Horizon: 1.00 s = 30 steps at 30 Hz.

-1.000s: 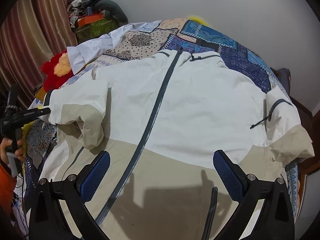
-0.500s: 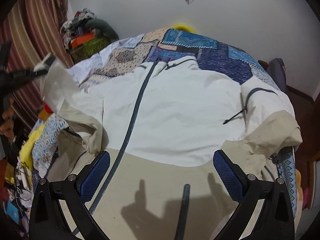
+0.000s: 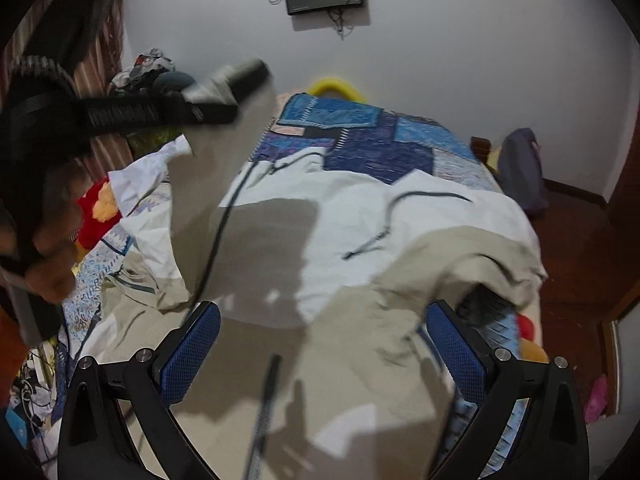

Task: Fold large clothes

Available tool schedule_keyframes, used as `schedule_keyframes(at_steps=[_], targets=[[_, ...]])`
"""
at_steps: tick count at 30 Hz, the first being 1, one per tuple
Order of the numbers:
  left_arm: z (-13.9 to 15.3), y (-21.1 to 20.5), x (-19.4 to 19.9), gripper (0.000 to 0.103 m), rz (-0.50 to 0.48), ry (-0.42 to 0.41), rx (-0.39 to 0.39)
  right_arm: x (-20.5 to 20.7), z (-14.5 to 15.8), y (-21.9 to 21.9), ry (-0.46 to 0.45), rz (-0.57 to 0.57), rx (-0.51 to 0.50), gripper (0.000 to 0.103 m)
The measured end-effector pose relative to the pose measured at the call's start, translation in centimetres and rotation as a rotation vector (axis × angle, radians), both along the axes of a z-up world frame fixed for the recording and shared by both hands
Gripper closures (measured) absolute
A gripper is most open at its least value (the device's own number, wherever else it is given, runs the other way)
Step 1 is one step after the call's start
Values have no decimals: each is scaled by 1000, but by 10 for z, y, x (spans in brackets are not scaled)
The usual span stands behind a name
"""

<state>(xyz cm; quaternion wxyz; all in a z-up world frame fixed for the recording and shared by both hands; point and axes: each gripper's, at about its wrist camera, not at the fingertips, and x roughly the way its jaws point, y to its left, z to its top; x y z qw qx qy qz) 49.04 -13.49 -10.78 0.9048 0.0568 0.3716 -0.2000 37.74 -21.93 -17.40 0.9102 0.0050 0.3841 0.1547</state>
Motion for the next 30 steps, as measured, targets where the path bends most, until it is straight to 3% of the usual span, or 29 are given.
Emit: schedule_keyframes(at_steps=[3, 5, 8, 10, 13, 18, 22, 27, 30], targets=[[-21, -18, -8, 95, -65, 57, 20, -8, -1, -12, 0, -19, -21, 0], [-28, -21, -11, 87, -83, 88, 29, -13, -2, -21, -4, -34, -37, 0], [-24, -13, -18, 60, -97, 95, 26, -16, 0, -30, -2, -51, -34, 0], [-12, 2, -26, 33, -77, 56, 22, -16, 4, -34, 0, -61, -19, 1], [3, 24, -41, 21, -39, -4, 35, -10, 12, -34, 0, -65, 24, 1], [1, 109, -53, 15, 116, -25, 113, 11, 22, -19, 16, -48, 94, 1], [-35, 189, -46, 15, 281, 72, 159, 40, 18, 4, 41, -27, 80, 3], [-97, 272, -34, 15, 452, 206, 189, 90, -5, 32, 78, -41, -55, 25], [-123, 303, -26, 15, 510, 248, 160, 115, -26, 40, 92, -91, -145, 40]])
